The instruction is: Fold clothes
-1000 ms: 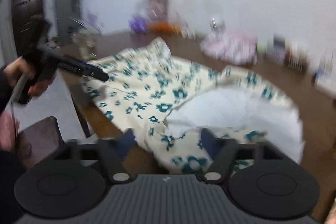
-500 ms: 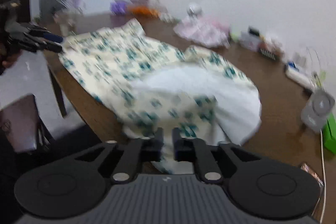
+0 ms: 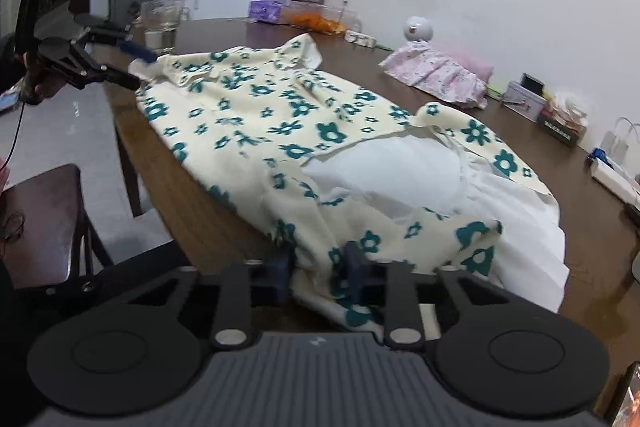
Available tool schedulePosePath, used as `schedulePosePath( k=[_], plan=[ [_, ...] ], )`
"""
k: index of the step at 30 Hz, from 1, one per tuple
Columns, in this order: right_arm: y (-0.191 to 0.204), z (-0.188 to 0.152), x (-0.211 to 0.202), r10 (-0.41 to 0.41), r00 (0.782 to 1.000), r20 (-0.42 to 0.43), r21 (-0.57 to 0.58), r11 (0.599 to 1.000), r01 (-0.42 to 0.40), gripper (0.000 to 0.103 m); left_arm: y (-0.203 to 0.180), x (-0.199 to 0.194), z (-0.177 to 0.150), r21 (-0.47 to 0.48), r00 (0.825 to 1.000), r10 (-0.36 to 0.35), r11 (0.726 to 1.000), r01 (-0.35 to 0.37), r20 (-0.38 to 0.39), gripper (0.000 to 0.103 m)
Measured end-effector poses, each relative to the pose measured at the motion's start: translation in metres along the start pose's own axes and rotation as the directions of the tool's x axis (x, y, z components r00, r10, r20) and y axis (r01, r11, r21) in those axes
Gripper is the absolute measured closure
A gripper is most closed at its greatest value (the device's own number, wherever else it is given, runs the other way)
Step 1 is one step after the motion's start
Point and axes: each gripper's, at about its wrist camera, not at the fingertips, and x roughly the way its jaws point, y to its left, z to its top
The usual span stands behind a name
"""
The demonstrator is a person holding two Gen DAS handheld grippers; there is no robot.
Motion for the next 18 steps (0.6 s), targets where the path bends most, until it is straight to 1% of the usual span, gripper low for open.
schedulePosePath(
  k=[1, 2, 3, 4, 6, 9, 11, 13, 14, 16, 18],
  plan=[
    [-0.002, 0.000, 0.000, 0.005, 1.000, -0.001, 0.004, 1.000, -0.005, 0.084, 0.002, 0.004, -0.001, -0.007, 1.000, -0.010, 1.000, 0.009, -0.008, 0.077],
    [-0.003, 0.000, -0.001, 0.010, 1.000, -0.003, 0.008, 1.000, -0.009, 0.086, 0.004, 0.007, -0.003, -0.015, 1.000, -0.019, 1.000, 0.019, -0.016, 0.082],
    [-0.004, 0.000, -0.001, 0.013, 1.000, -0.006, 0.011, 1.000, -0.013, 0.087, 0.007, 0.011, -0.004, -0.022, 0.999, -0.029, 0.999, 0.028, -0.023, 0.092],
    [-0.005, 0.001, -0.002, 0.017, 1.000, -0.009, 0.014, 1.000, -0.017, 0.089, 0.007, 0.012, -0.005, -0.034, 0.999, -0.039, 0.999, 0.039, -0.021, 0.098],
    [-0.006, 0.002, -0.006, 0.032, 0.999, -0.012, 0.022, 0.999, -0.031, 0.092, 0.005, 0.009, -0.007, -0.049, 0.998, -0.065, 0.997, 0.064, -0.010, 0.103],
    [-0.009, 0.003, -0.013, 0.056, 0.998, -0.018, 0.025, 0.998, -0.055, 0.094, 0.002, -0.012, -0.005, -0.043, 0.992, -0.110, 0.993, 0.112, 0.054, 0.103],
    [-0.014, 0.005, -0.020, 0.071, 0.997, -0.023, 0.026, 0.997, -0.071, 0.095, 0.009, -0.021, -0.001, -0.068, 0.992, -0.087, 0.993, 0.093, 0.094, 0.103],
    [-0.023, 0.010, -0.027, 0.101, 0.995, -0.006, 0.048, 0.994, -0.100, 0.096, 0.022, -0.021, 0.004, -0.105, 0.991, -0.045, 0.993, 0.058, 0.124, 0.103],
    [-0.028, 0.013, -0.030, 0.116, 0.993, 0.005, 0.061, 0.991, -0.116, 0.096, 0.028, -0.017, 0.009, -0.107, 0.991, -0.037, 0.993, 0.051, 0.130, 0.103],
    [-0.041, 0.023, -0.036, 0.148, 0.987, 0.054, 0.102, 0.983, -0.153, 0.096, 0.038, -0.009, 0.019, -0.105, 0.990, -0.025, 0.994, 0.040, 0.141, 0.103],
    [-0.054, 0.035, -0.037, 0.151, 0.985, 0.078, 0.113, 0.981, -0.159, 0.096, 0.049, 0.000, 0.030, -0.104, 0.988, -0.012, 0.994, 0.028, 0.152, 0.103]
  ],
)
